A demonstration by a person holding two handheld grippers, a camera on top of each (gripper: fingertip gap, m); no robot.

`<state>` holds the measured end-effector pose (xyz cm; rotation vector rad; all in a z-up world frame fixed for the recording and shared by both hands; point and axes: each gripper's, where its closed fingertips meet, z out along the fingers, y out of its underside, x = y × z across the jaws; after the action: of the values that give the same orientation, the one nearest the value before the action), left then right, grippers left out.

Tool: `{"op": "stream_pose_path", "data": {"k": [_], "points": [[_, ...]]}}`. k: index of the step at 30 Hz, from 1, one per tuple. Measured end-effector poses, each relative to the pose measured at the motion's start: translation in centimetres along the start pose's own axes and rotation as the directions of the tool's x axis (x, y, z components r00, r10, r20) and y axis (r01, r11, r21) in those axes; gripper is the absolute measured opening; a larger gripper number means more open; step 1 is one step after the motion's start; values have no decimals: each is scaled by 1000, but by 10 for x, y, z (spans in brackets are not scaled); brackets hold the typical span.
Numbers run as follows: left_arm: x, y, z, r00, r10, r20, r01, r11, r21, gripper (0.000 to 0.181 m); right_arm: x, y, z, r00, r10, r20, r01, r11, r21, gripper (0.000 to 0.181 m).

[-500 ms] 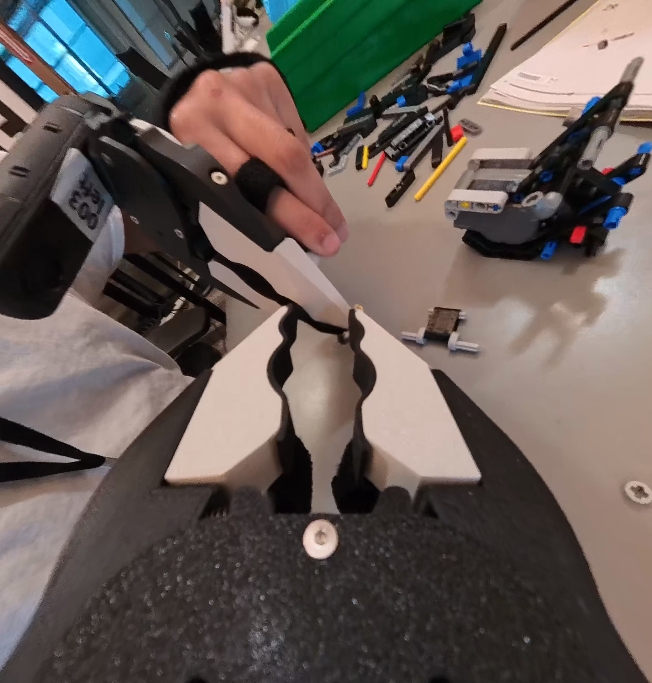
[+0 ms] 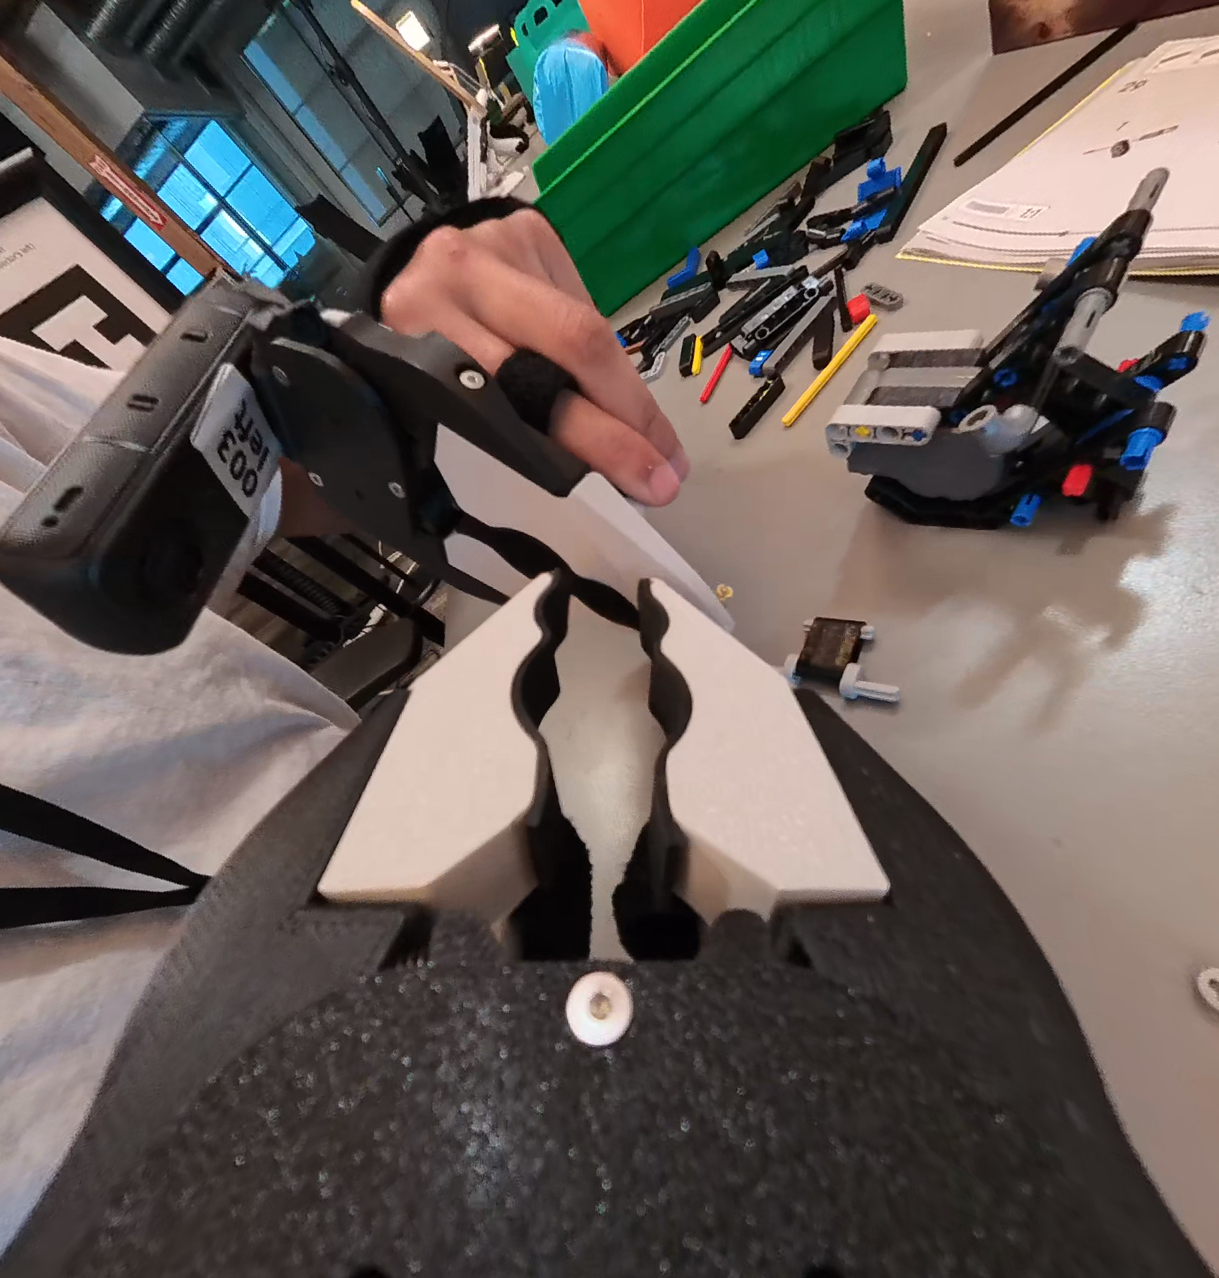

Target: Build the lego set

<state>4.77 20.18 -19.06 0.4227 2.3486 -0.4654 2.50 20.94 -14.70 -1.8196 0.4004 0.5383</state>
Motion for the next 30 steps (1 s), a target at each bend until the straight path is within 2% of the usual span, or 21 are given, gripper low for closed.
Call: {"op": "stream_pose_path", "data": {"k": [5,10,19,30], "points": [[-7,14,3,998,-60,20,61,997,-51,1,4,5,2,1000,-3,-16,3,1000,-30,23],[-9,5,-2,997,-76,23,76,997,15,1,6,2,0,1000,-10,-27,10,1000,-17,24],[-16,6,-5,995,-88,52,86,995,42,1,12,-4,-12,998,-21,-61,21,1000,0,26],[-22,-4,-13,993,-77,86,70,994,88,1,20,-2,-10,997,-7,-75,7,1000,0,22]]}}
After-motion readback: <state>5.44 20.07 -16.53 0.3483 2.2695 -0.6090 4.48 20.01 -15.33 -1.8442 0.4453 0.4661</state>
